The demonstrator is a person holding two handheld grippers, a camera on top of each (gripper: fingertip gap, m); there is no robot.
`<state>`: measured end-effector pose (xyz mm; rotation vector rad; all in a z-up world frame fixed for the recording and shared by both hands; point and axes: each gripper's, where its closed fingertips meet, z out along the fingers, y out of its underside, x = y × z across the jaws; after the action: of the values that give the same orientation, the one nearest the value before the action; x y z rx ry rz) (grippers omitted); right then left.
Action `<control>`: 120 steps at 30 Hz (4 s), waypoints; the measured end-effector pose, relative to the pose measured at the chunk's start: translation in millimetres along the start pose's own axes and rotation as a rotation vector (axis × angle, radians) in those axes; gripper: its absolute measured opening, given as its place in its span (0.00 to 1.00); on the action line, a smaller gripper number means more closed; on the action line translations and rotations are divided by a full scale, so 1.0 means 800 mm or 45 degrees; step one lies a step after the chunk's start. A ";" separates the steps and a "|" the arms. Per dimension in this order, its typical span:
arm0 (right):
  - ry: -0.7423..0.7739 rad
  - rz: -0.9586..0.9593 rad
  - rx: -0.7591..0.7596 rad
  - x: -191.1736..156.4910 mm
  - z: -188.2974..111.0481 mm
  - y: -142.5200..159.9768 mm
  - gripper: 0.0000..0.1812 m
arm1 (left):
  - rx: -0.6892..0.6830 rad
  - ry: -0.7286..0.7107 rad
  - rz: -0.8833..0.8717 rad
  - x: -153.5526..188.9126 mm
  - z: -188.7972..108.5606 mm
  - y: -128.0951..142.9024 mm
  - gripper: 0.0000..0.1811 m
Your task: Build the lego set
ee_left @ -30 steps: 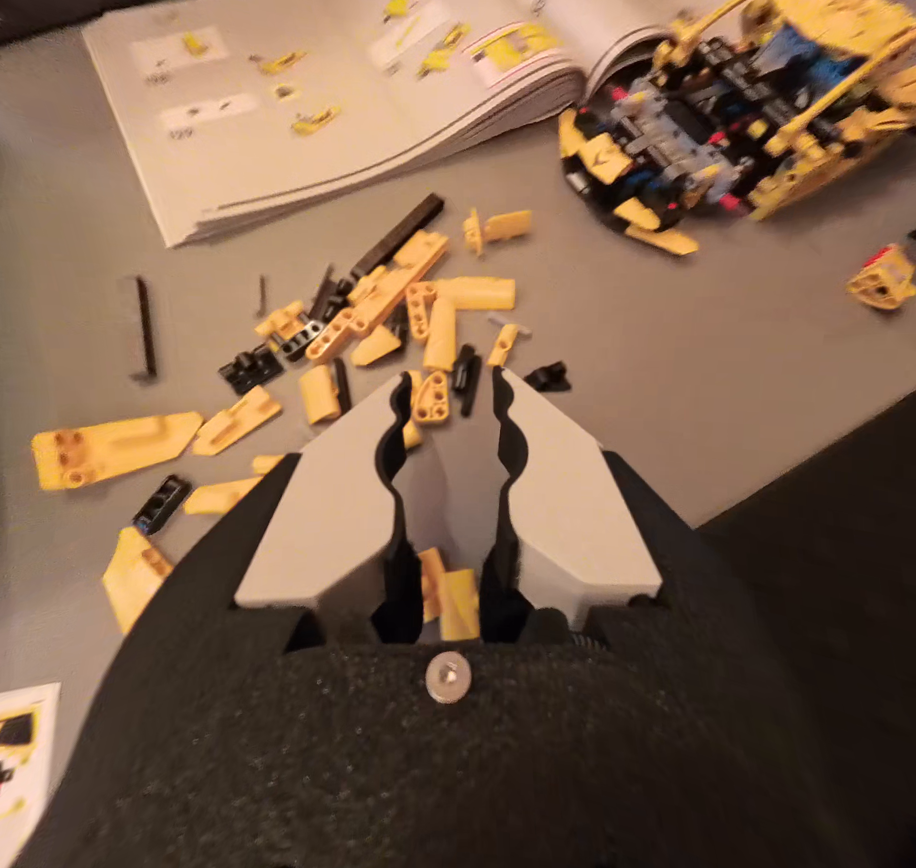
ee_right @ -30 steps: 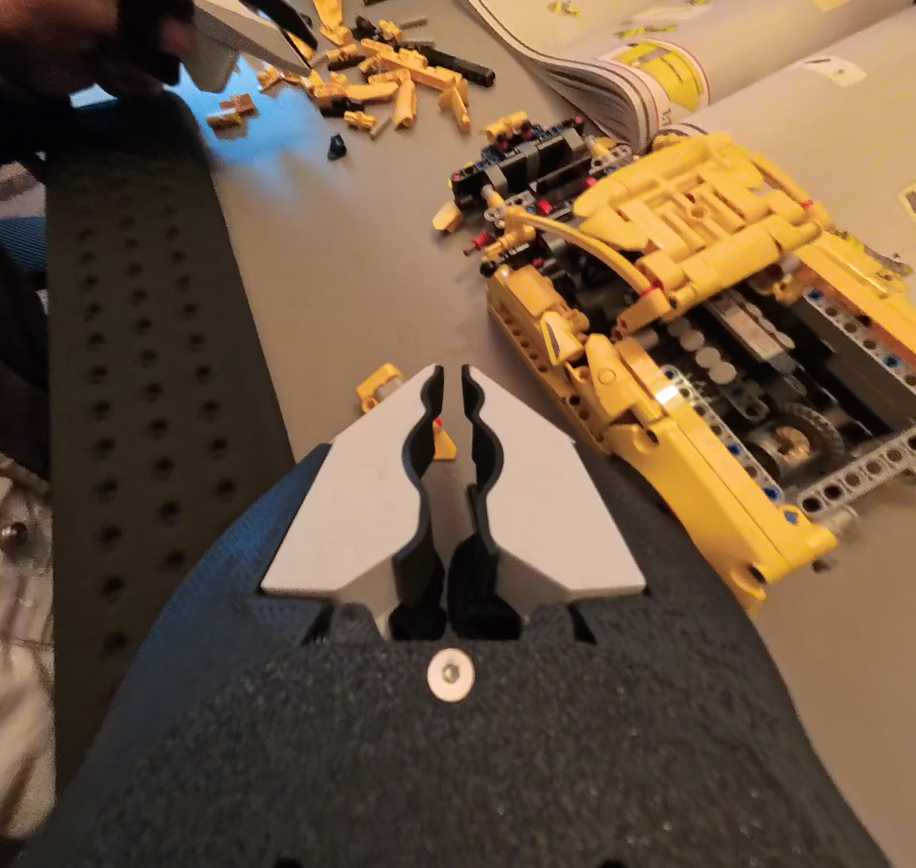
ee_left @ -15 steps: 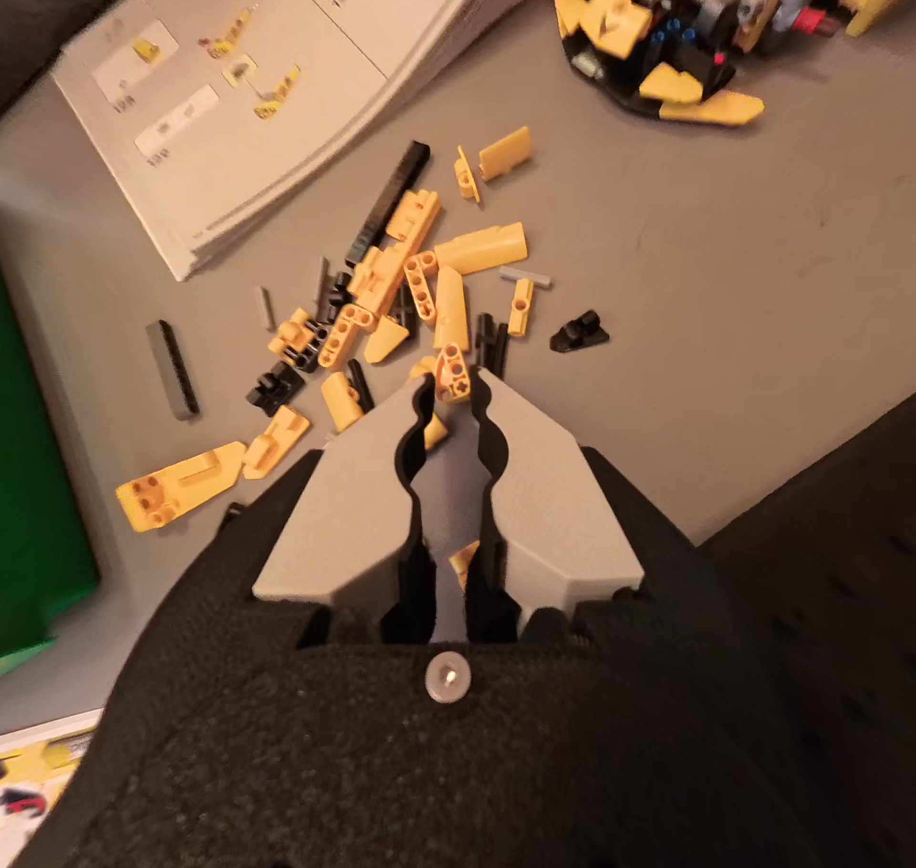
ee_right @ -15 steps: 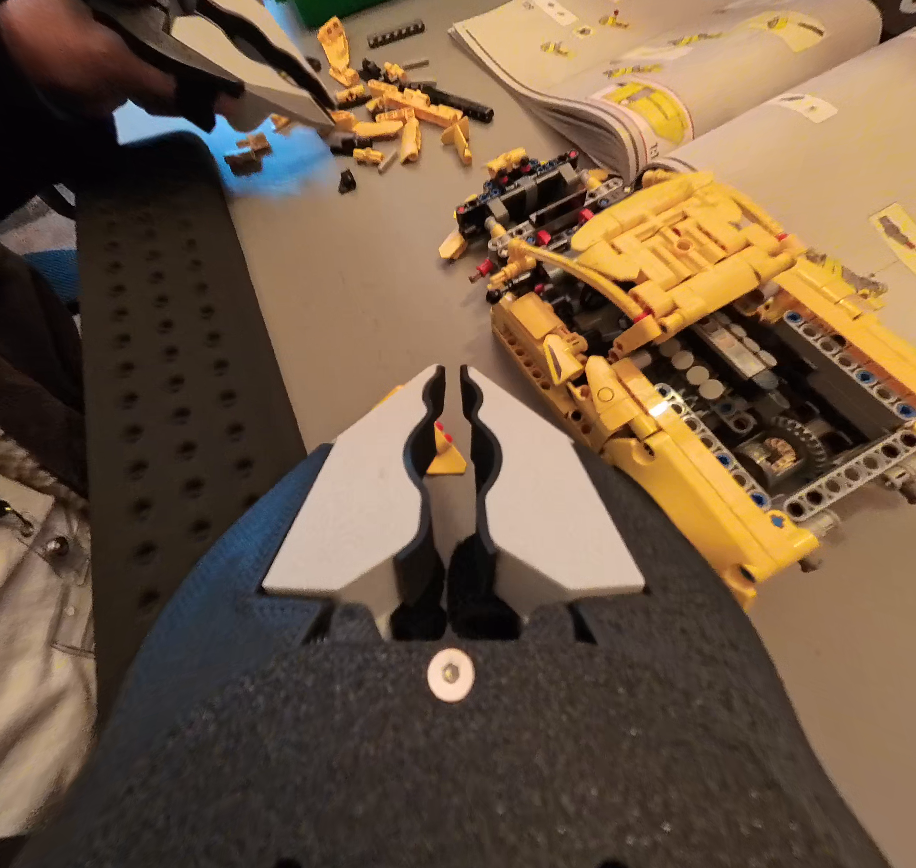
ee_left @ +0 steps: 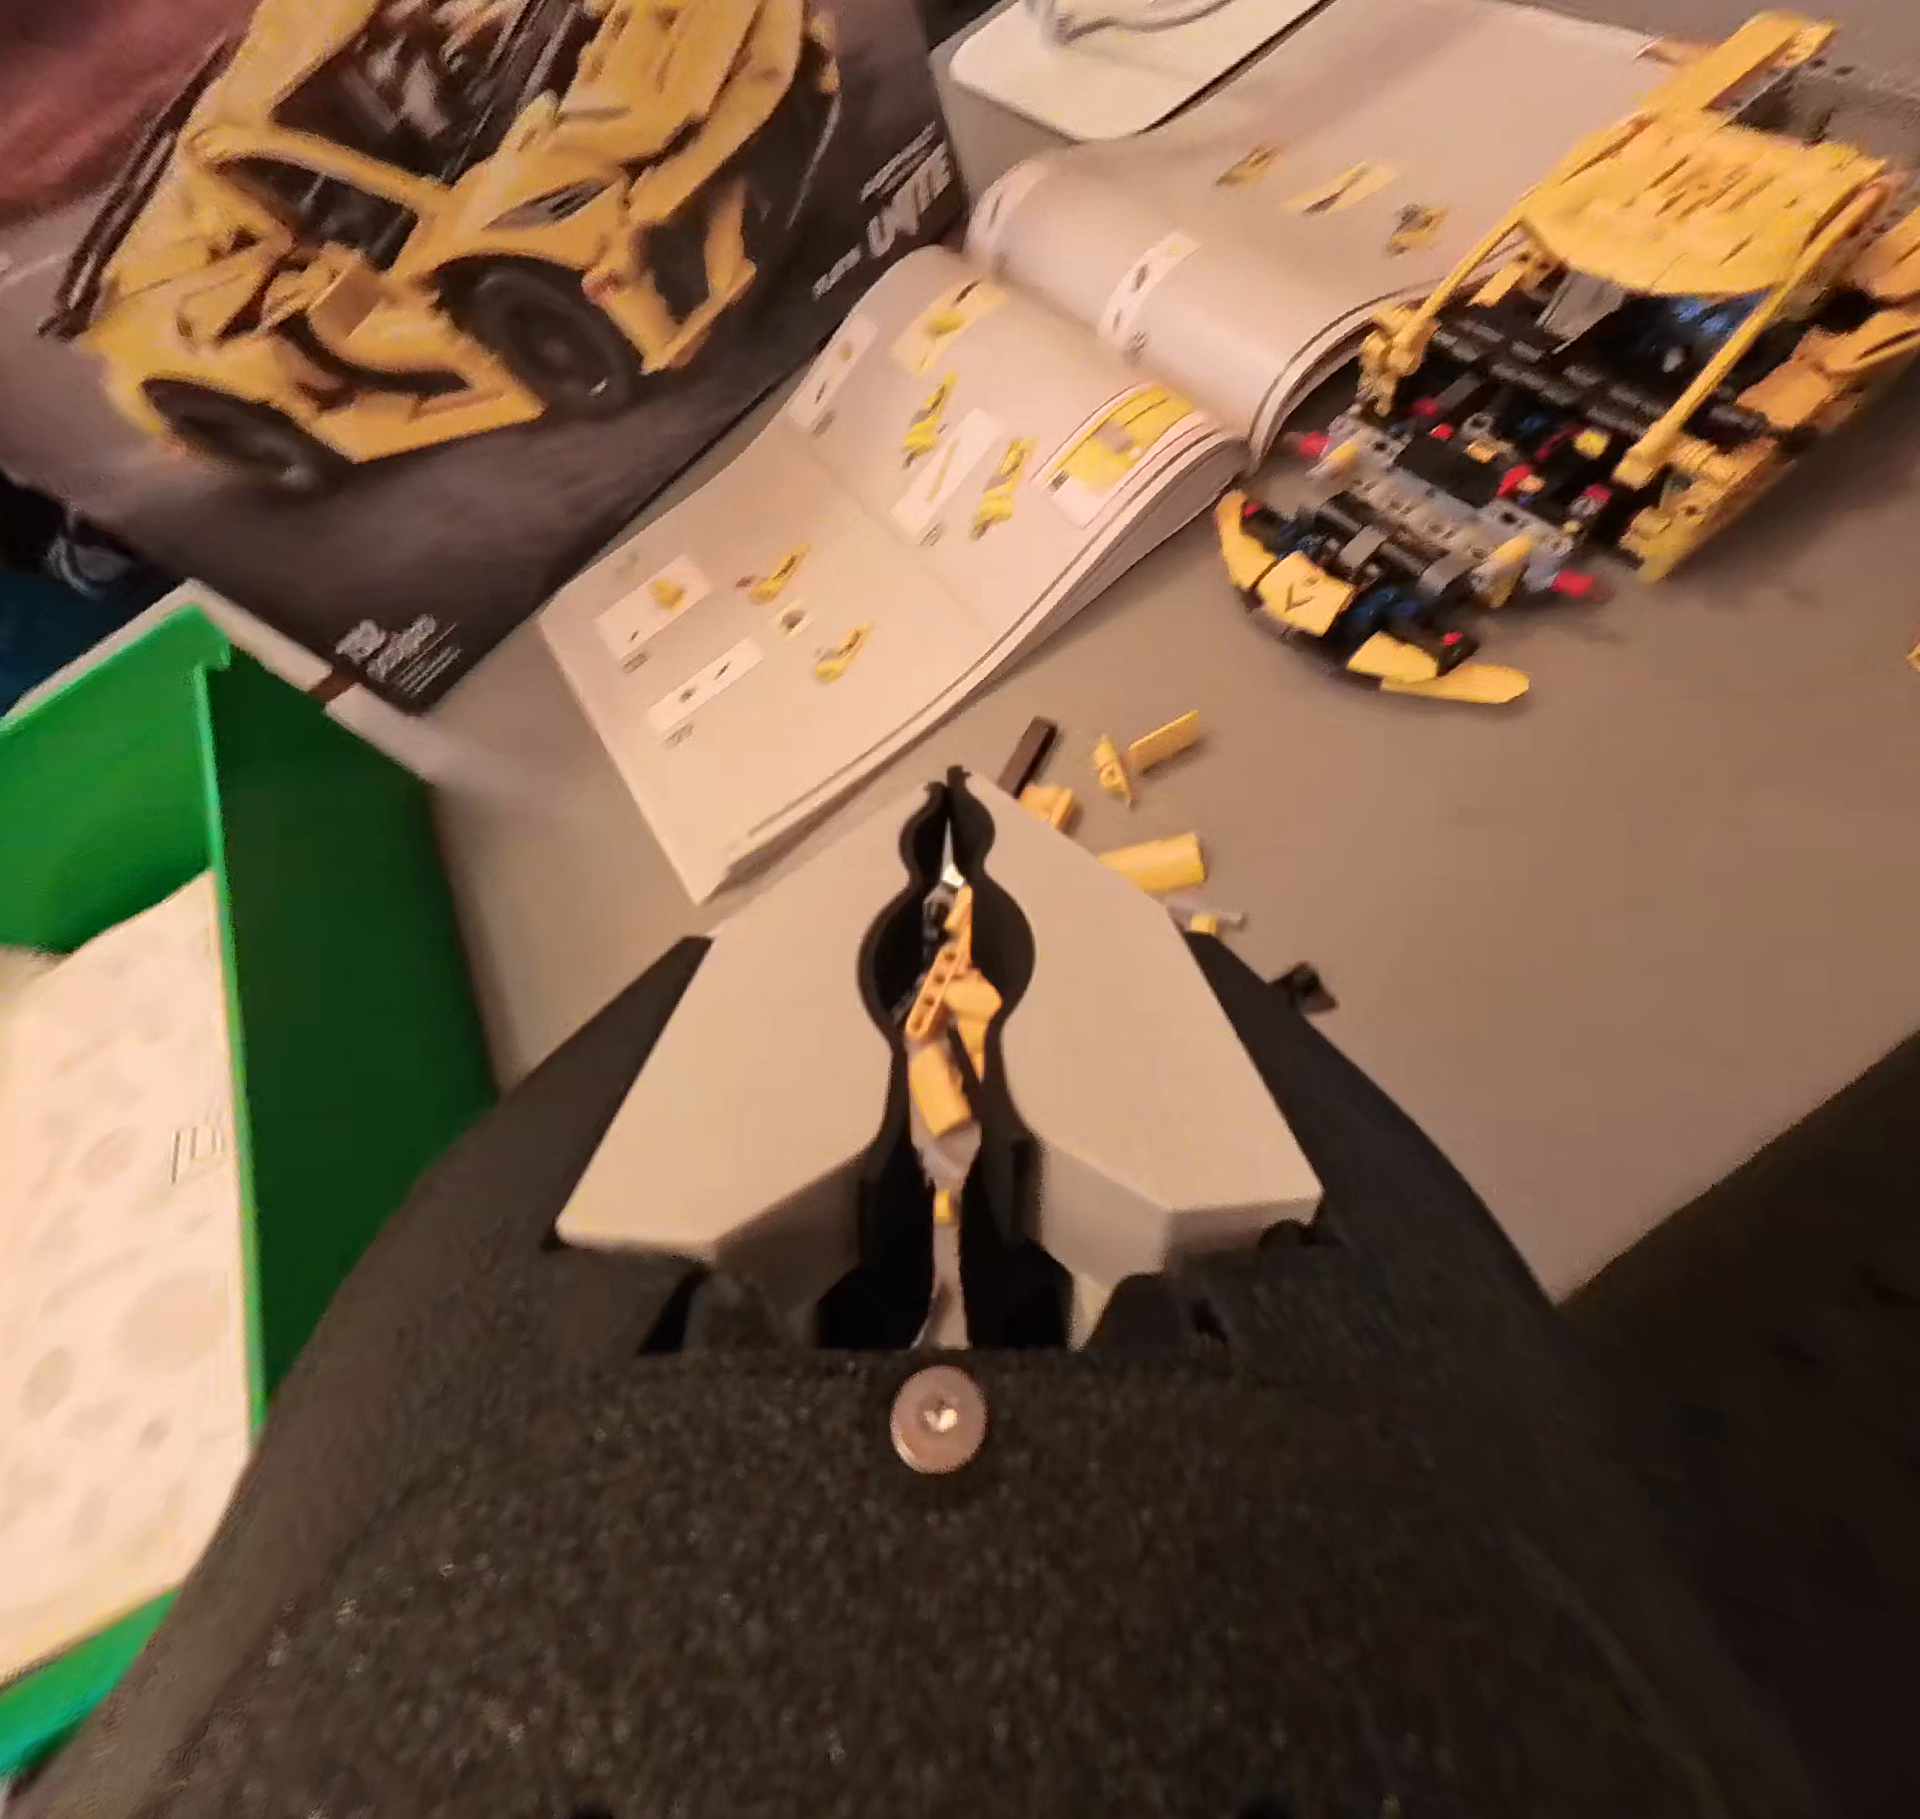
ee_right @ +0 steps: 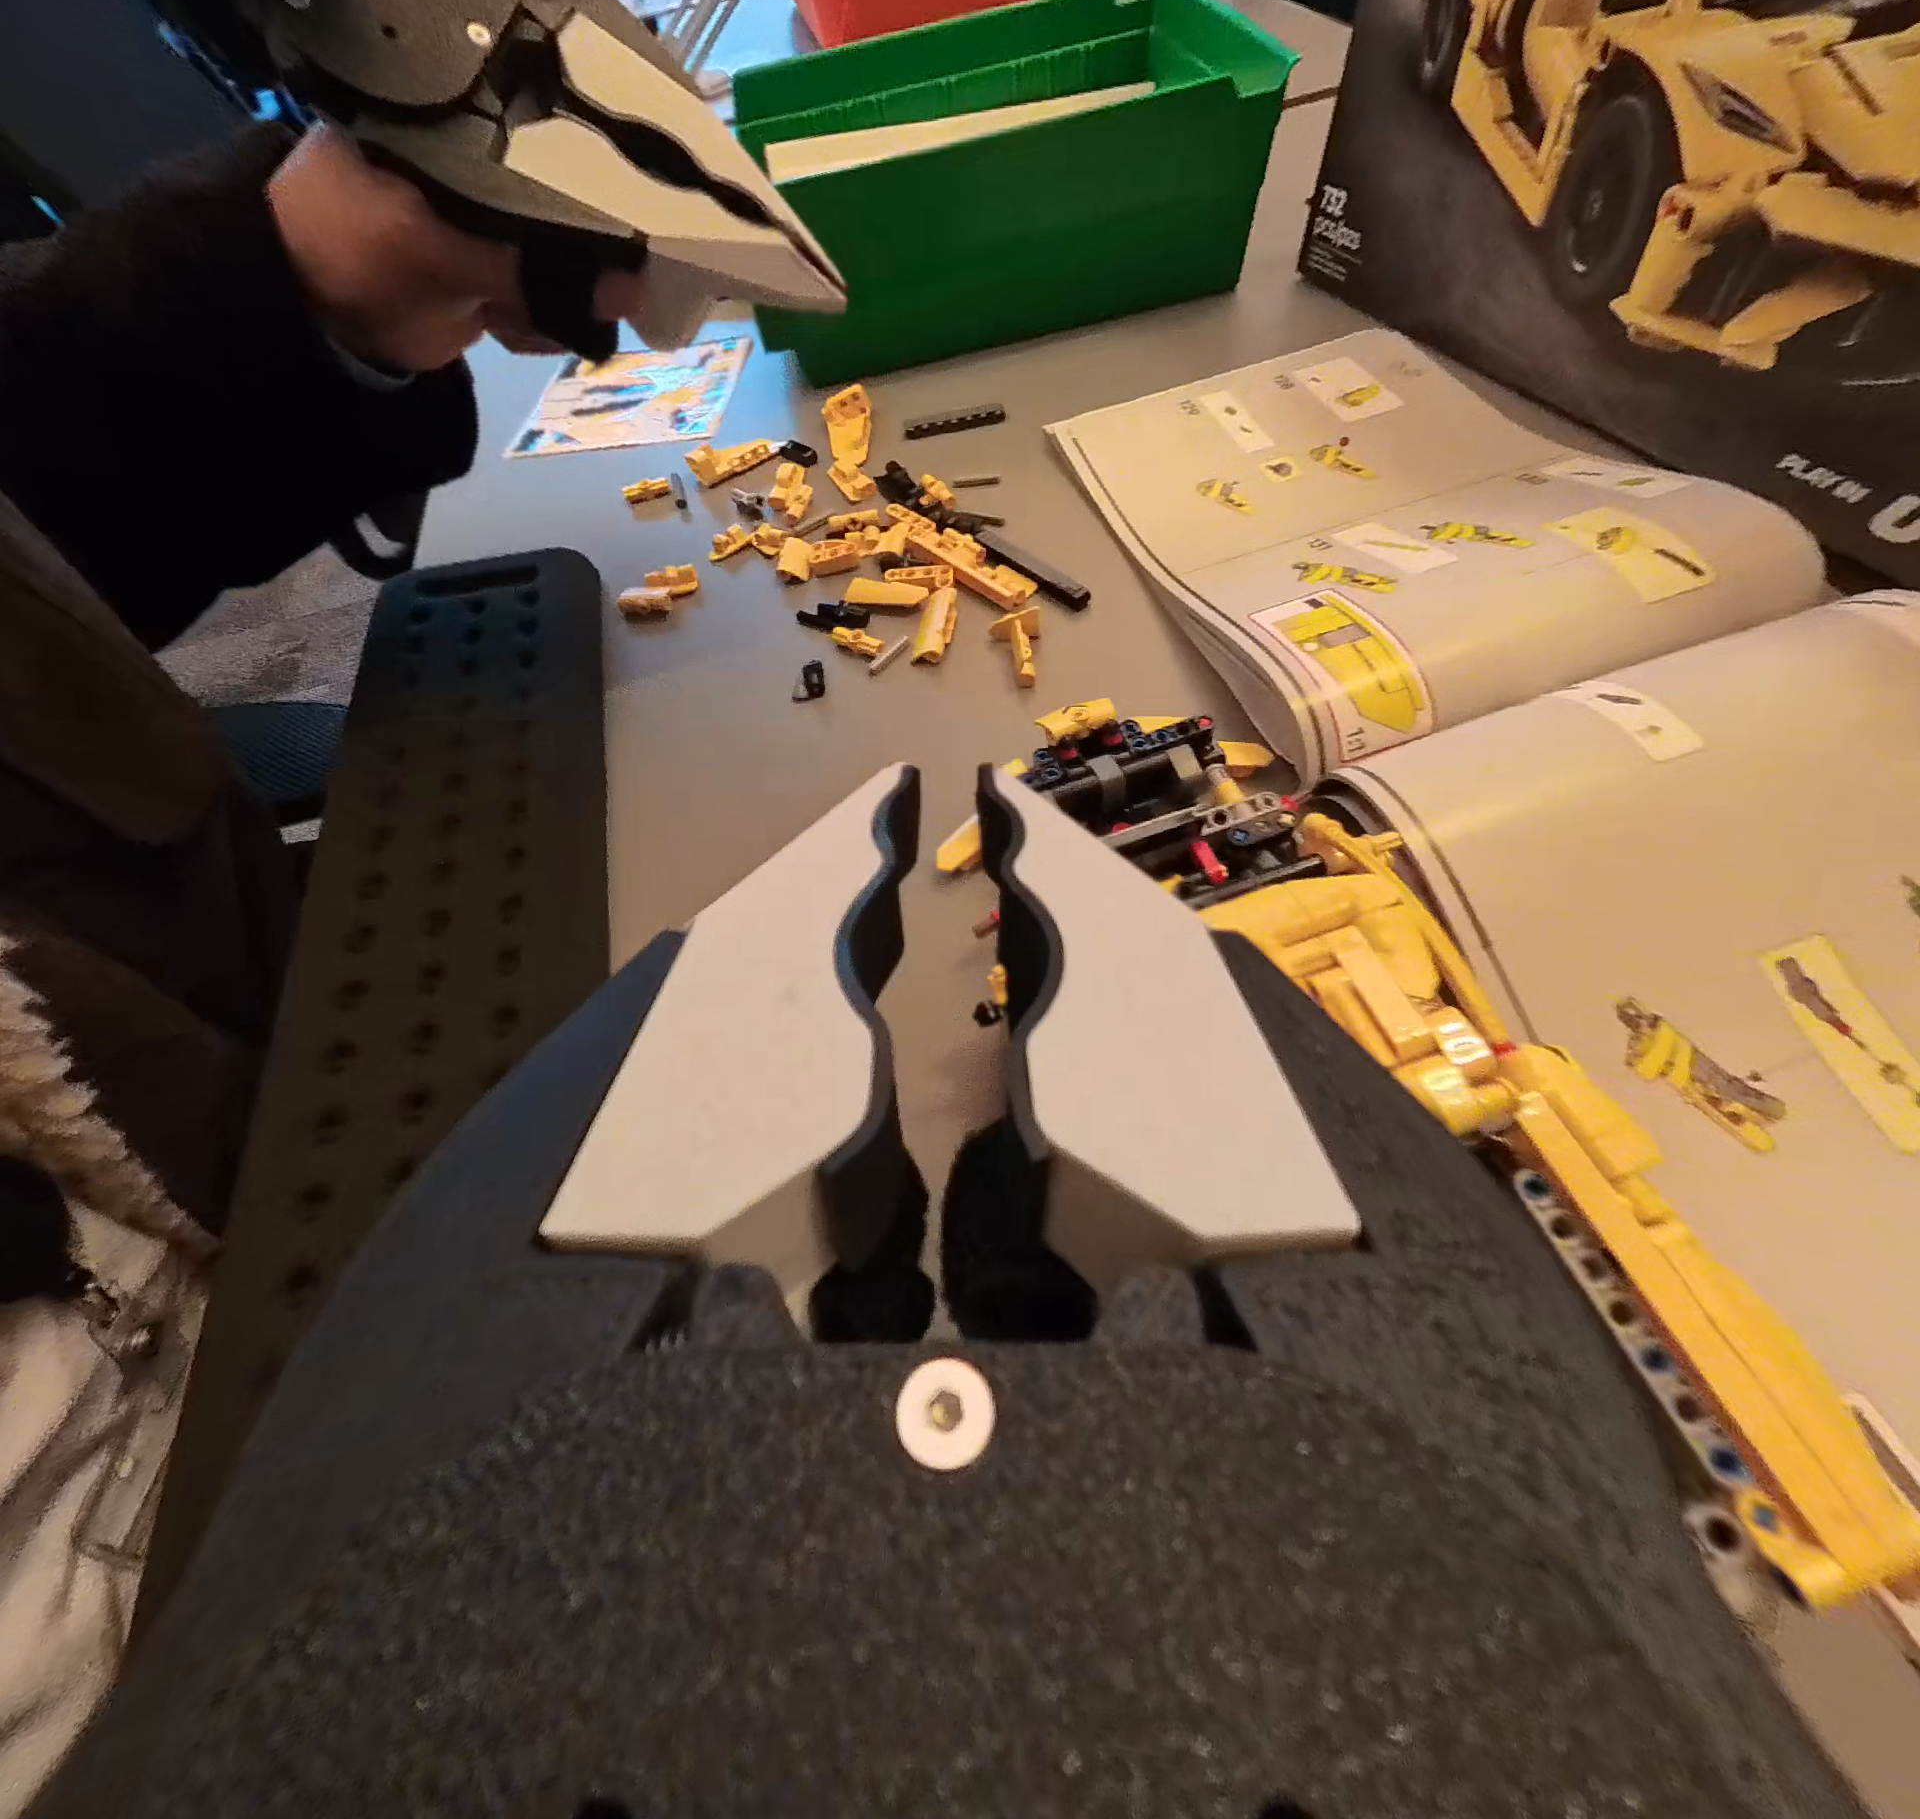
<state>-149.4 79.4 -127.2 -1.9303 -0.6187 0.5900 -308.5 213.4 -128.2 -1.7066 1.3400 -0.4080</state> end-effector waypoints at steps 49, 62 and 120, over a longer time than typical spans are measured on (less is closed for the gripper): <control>-0.383 0.434 0.578 0.011 0.016 -0.099 0.28 | 0.993 0.472 -0.170 0.121 0.048 -0.165 0.08; -0.295 0.501 0.487 0.023 0.020 -0.078 0.14 | 0.904 0.257 0.224 0.151 0.062 -0.155 0.08; -0.404 0.608 0.784 0.009 0.015 -0.097 0.03 | 1.003 1.206 -0.903 0.148 0.035 -0.178 0.09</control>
<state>-164.8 121.9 -62.3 -1.3969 -0.1201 1.2440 -160.6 120.4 -60.0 -1.2335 0.8538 -2.0361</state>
